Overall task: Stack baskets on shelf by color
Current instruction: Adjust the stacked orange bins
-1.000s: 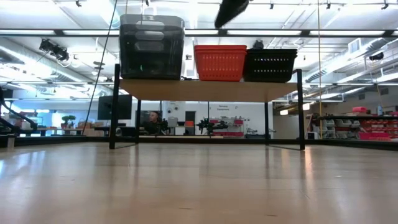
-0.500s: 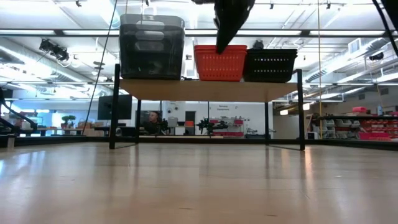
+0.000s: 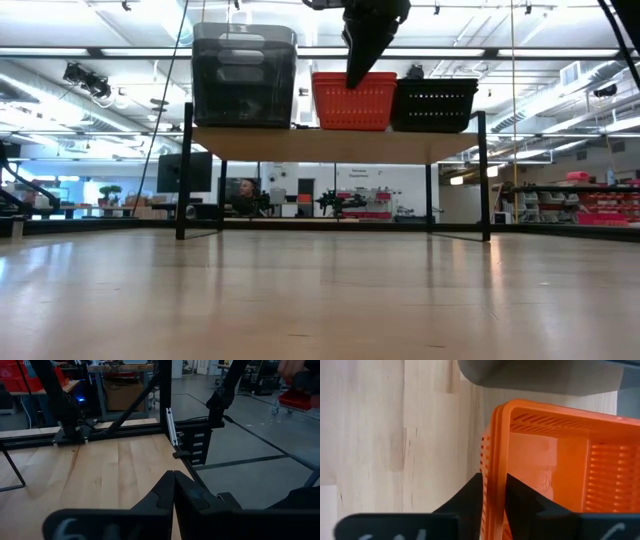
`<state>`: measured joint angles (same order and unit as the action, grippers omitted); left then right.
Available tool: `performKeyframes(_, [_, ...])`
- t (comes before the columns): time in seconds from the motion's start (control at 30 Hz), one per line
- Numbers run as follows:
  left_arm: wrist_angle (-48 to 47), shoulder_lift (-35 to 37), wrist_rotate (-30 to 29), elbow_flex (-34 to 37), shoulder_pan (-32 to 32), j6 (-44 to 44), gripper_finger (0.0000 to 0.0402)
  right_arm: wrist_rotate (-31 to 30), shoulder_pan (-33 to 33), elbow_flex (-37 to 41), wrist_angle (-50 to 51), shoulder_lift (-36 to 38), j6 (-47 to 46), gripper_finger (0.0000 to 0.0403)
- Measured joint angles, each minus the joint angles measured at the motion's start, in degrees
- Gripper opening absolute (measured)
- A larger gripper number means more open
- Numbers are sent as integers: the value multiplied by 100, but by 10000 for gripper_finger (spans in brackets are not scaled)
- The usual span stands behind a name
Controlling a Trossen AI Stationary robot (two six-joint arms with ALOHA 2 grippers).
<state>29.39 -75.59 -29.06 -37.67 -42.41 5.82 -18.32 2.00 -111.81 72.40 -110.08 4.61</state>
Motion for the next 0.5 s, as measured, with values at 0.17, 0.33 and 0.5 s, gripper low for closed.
performKeyframes(0.17, [-11, 0, 0, -2, 0, 55, 17, 4, 0, 0, -53, 0, 37, 50])
performKeyframes(0.33, [-11, 0, 0, -2, 0, 79, 11, 17, 0, 4, -65, 0, 54, 41])
performKeyframes(0.5, [-11, 0, 0, -2, 0, 101, 10, 17, 0, 4, -67, 0, 54, 40])
